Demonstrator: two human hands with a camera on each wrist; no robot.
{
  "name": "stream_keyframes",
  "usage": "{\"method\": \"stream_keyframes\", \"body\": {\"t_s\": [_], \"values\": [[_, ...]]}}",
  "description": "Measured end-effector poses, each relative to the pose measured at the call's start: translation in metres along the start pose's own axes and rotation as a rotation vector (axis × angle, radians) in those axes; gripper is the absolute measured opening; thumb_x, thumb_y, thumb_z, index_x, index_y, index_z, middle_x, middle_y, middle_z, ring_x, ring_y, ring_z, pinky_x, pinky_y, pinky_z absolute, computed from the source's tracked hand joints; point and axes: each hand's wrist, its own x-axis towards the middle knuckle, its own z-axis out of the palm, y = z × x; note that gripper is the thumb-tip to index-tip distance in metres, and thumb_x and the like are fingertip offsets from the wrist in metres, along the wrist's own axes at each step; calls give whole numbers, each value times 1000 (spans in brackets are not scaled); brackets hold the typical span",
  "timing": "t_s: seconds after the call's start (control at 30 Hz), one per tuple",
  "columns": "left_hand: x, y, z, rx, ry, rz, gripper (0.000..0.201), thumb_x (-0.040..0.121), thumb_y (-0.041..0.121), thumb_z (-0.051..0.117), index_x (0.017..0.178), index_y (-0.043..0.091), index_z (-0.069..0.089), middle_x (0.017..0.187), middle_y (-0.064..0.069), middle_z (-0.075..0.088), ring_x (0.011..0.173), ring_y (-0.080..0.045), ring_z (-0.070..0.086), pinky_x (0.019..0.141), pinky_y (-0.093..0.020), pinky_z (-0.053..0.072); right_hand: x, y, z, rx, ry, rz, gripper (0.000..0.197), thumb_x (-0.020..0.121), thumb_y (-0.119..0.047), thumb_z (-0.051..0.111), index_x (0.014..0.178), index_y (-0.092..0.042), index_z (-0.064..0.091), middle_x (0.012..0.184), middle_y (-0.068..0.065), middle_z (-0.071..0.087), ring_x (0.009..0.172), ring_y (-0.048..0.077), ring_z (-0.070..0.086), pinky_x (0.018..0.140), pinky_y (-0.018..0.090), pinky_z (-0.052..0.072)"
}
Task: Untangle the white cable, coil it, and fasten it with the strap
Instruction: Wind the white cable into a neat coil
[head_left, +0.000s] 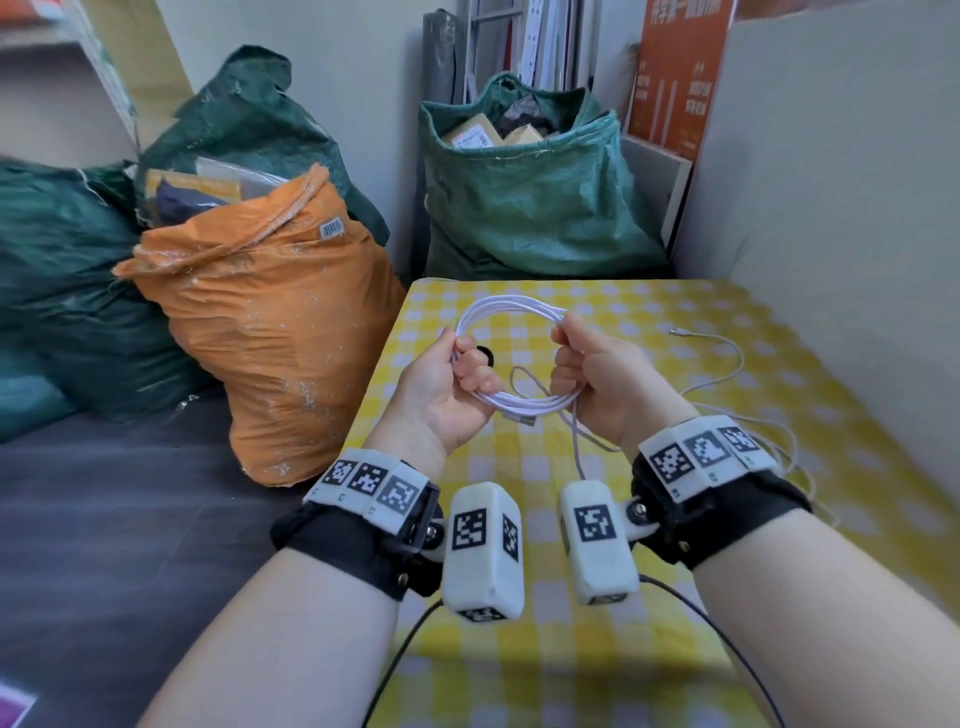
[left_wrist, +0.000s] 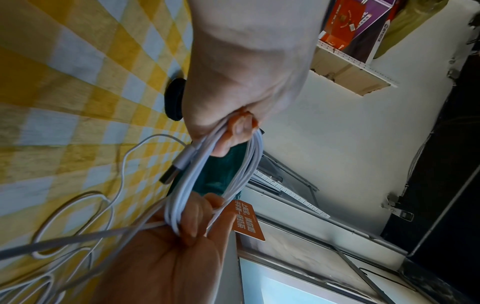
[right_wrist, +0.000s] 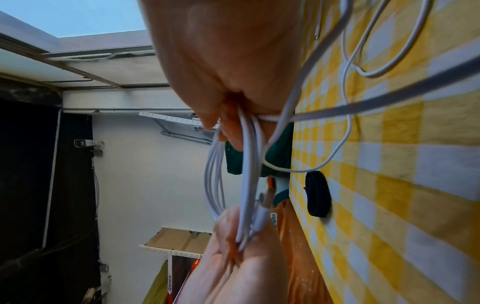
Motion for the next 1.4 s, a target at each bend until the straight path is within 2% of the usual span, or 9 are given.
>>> {"method": "stream_keyframes", "body": {"t_s": [0.3, 0.43, 0.53, 0.67, 0.83, 1.03, 1.13, 1.3, 1.4], "values": [[-11, 8, 7, -110, 50, 72, 49, 103, 39, 25, 62, 16, 37, 36, 5, 24, 26, -11, 22, 34, -14, 27, -17, 4, 10, 23, -41, 109, 30, 93, -41, 53, 83, -13, 51, 69, 3, 59, 52, 15, 62, 50, 27, 56], [-13, 3, 11, -121, 76, 108, 49, 104, 37, 25, 61, 16, 35, 36, 4, 24, 27, -12, 23, 36, -18, 27, -22, 1, 19, 144, -14, 112, 30, 98, -36, 46, 81, -11, 46, 57, 7, 67, 51, 21, 68, 47, 30, 57], [-14, 0, 13, -136, 83, 96, 50, 104, 39, 24, 61, 16, 35, 38, 4, 25, 30, -12, 26, 47, -23, 29, -19, 3, 22, 198, 56, 117, 36, 98, -39, 43, 74, -13, 45, 44, 1, 57, 43, 16, 63, 45, 25, 55], [-23, -1, 15, -103, -5, -14, 49, 102, 42, 22, 62, 18, 36, 42, 2, 34, 49, -13, 32, 67, -31, 39, -16, 5, 21, 271, 162, 95, 39, 99, -41, 40, 70, -15, 43, 35, -7, 33, 27, 6, 36, 46, 19, 43], [-32, -2, 9, 117, -11, -129, 50, 103, 41, 22, 64, 16, 41, 65, 3, 38, 58, -10, 35, 63, -24, 36, -17, -3, 18, 288, 222, 71, 39, 101, -30, 39, 65, -15, 36, 34, -7, 20, 25, 7, 17, 28, 15, 19], [-38, 3, 8, 264, 25, -173, 38, 102, 29, 35, 73, 11, 51, 74, -4, 56, 67, -17, 54, 69, -30, 44, -17, -12, 13, 162, 246, 42, 37, 100, -26, 40, 66, -15, 37, 34, -8, 22, 26, 7, 17, 29, 14, 17], [-39, 9, 15, 236, 9, -190, 36, 100, 35, 37, 80, 10, 53, 62, -2, 55, 52, -17, 59, 71, -34, 48, -19, -14, 14, 81, 199, 48, 38, 100, -31, 42, 66, -14, 40, 35, -8, 24, 28, 7, 19, 30, 15, 18], [-37, 8, 26, 224, 66, -150, 39, 100, 35, 40, 68, 13, 41, 42, 2, 28, 30, -11, 26, 52, -23, 35, -21, -16, 18, 79, 86, 10, 37, 100, -30, 44, 67, -14, 41, 36, -9, 24, 29, 5, 21, 31, 15, 20], [-34, 10, 29, 137, 98, -72, 43, 102, 35, 34, 63, 15, 34, 38, 3, 23, 27, -11, 20, 48, -22, 31, -22, -15, 20, 96, 18, 34, 35, 99, -29, 47, 67, -14, 43, 39, -8, 30, 30, 5, 29, 36, 15, 33]]}}
